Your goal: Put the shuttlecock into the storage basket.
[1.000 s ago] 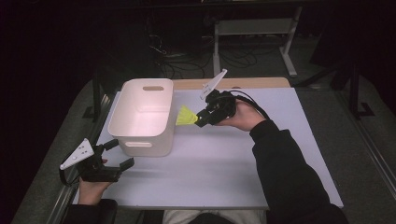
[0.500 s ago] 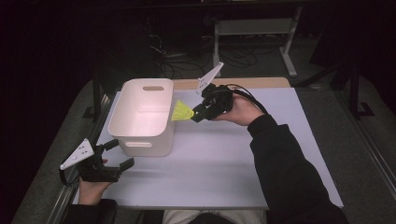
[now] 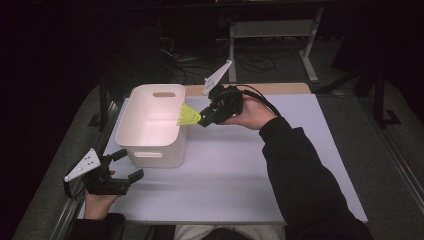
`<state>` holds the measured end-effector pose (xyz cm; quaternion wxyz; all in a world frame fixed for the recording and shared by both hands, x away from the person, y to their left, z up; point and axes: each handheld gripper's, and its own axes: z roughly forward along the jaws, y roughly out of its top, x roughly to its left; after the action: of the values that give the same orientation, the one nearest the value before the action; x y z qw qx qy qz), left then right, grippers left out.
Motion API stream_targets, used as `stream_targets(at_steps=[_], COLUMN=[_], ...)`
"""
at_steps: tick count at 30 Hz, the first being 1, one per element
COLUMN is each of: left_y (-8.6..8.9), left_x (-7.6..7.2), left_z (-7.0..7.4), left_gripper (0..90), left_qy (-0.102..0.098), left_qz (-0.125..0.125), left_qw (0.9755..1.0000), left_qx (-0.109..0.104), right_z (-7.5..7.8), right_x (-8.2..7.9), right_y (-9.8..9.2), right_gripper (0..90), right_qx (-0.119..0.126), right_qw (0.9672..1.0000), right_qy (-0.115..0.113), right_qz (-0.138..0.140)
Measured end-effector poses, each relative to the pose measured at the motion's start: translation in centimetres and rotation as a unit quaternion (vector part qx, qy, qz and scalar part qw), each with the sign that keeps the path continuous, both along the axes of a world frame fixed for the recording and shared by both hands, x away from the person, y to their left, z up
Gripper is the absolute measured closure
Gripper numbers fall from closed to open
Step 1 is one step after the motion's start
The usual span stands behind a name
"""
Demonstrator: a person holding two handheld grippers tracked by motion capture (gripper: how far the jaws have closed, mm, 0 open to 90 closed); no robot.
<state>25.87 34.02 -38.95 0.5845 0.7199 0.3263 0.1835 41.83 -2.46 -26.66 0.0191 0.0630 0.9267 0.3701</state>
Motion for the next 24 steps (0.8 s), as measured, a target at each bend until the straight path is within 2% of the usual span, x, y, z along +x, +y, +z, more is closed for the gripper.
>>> stream_targets(at_steps=[7, 24], left_y=[0.0, 0.0], left_x=[0.0, -0.1], left_z=[0.0, 0.0], left_gripper=[0.0, 0.0], left_qy=[0.0, -0.002], left_qz=[0.0, 0.0], left_qw=[1.0, 1.0], left_qx=[0.0, -0.001], right_z=[0.7, 1.3], right_x=[0.3, 0.6], right_y=[0.7, 3.1], right_gripper=[63.2, 63.2], right_qx=[0.001, -0.003], right_qw=[1.0, 0.9999], right_qy=[-0.003, -0.006], right_qz=[0.002, 0.015])
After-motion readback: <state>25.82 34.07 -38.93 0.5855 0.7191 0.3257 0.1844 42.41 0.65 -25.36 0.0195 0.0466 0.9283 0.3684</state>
